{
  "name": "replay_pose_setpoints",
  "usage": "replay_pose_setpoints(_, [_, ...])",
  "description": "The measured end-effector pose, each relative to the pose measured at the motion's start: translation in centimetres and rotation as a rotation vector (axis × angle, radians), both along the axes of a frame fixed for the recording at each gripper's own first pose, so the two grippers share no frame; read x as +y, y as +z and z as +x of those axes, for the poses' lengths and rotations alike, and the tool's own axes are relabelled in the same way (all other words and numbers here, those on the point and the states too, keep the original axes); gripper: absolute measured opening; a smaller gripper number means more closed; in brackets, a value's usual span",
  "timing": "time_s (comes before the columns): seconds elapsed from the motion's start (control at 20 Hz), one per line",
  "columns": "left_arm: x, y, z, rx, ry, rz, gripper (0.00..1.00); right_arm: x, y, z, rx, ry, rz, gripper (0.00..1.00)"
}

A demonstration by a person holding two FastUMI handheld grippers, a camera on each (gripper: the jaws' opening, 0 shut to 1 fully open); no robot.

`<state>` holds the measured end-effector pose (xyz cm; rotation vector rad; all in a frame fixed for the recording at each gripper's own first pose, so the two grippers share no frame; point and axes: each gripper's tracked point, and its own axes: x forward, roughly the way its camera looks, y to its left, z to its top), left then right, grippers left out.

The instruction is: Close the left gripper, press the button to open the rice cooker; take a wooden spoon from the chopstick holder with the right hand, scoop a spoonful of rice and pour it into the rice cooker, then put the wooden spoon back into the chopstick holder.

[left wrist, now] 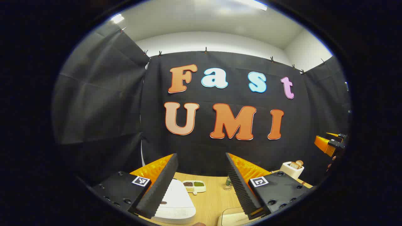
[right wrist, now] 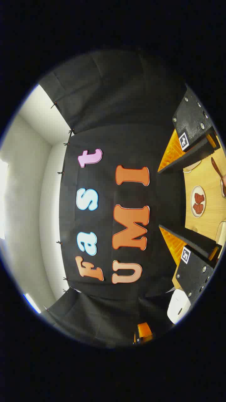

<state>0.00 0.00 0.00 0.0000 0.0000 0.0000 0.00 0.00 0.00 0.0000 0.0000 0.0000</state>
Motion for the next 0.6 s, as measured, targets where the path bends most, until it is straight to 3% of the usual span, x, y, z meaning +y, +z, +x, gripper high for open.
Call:
replay_pose_setpoints(0.1, [-0.5,0.3,-0.1,-0.012,-0.005,0.011,0.97,-0.1,-0.4,-0.2,0.011,0.001,0.0,1.0])
replay_pose_setpoints(0.2, [-0.8,0.6,-0.3,-0.015,0.0,0.023,0.97,-0.5,-0.5,-0.3,0.02,-0.006,0.004,0.95])
replay_pose_setpoints(0.6, [-1.0,0.9,-0.7,-0.008,0.002,0.013,1.0,0.2,-1.1,-0.5,0.04,0.015,0.02,0.95])
